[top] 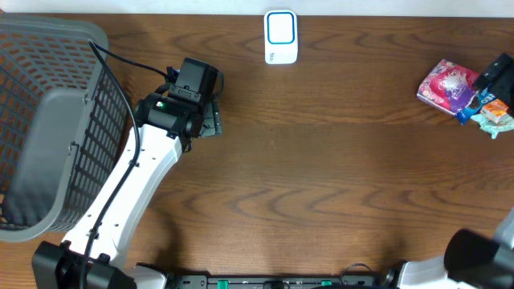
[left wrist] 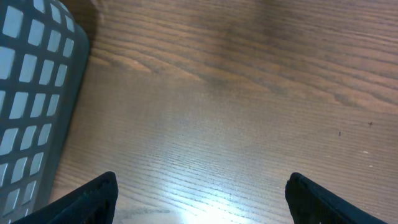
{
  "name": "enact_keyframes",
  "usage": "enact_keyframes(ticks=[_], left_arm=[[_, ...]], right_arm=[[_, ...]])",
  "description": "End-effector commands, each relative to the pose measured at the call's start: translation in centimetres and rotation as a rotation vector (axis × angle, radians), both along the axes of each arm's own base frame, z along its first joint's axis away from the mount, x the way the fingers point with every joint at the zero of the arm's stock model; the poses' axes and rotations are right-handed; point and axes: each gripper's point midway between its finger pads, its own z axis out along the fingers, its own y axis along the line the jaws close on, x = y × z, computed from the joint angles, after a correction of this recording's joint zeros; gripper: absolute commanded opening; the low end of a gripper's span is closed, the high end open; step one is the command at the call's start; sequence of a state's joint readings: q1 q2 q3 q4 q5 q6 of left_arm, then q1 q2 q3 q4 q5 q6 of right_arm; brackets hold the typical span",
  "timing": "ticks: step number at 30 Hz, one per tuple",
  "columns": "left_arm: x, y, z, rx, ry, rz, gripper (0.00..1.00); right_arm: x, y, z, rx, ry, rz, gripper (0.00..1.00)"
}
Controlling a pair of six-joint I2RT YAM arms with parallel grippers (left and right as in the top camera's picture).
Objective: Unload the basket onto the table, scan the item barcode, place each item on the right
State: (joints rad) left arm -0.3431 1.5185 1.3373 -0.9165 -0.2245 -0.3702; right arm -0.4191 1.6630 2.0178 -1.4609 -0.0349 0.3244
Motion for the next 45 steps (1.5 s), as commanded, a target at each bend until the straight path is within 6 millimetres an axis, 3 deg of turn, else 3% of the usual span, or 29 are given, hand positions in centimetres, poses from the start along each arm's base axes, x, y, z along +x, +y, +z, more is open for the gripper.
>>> enact_keyframes(ticks=[1, 12, 19, 35, 45], left_arm=[[0.2, 0.3, 0.1, 0.014, -0.006, 0.017, 0.86], [0.2, 0.3, 0.1, 0.014, -0.006, 0.017, 0.86], [0.2, 0.3, 0.1, 0.014, -0.006, 0.017, 0.86], [0.2, 0.3, 0.1, 0.014, -0.006, 0.017, 0.86], [0.2, 0.3, 0.1, 0.014, -0.006, 0.017, 0.86]], right_arm=[[-2.2, 3.9, 0.6, 0.007, -0.023, 0.095, 0.99], [-10.2, 11.4, -1.1, 0.040, -0.019, 0.292, 0.99], [-14.5, 13.3, -2.1, 0.126, 0.066, 0.315, 0.99], [-14.6, 13.2, -2.2, 0.124, 0.078, 0.313, 0.99], [-11.9, 13.2, -1.7, 0.048, -0.078, 0.375, 0.99]])
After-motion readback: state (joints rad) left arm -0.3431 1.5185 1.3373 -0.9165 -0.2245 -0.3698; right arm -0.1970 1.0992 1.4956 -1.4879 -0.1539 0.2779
